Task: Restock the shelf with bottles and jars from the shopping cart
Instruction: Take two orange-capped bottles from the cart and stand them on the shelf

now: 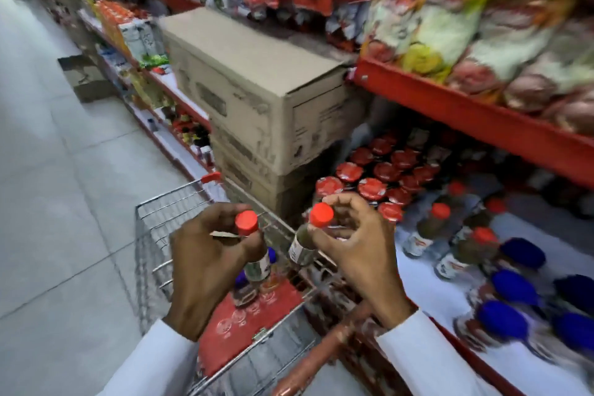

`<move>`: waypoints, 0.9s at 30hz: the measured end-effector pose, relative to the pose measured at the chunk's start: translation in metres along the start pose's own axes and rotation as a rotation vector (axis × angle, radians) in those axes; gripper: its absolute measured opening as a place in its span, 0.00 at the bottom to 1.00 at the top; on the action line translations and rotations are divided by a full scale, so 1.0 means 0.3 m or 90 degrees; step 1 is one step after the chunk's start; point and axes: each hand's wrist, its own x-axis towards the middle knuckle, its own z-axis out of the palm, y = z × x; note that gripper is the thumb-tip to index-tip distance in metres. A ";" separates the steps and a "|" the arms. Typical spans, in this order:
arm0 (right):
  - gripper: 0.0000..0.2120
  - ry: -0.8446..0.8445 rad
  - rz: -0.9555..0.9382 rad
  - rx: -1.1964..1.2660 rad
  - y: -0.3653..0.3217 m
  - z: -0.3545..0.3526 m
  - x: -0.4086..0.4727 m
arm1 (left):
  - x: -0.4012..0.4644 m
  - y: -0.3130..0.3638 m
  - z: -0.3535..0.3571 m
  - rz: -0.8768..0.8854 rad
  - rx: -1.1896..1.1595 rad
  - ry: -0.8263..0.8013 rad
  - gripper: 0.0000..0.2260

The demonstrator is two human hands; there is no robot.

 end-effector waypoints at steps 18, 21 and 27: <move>0.21 0.339 0.170 -0.165 0.293 -0.577 -0.092 | -0.011 0.203 0.834 0.191 -0.029 -0.381 0.14; 0.21 0.341 0.192 -0.175 0.367 -0.582 -0.086 | -0.008 0.173 0.901 0.191 -0.004 -0.410 0.15; 0.21 0.345 0.218 -0.198 0.461 -0.589 -0.080 | -0.004 0.136 0.958 0.196 0.027 -0.442 0.14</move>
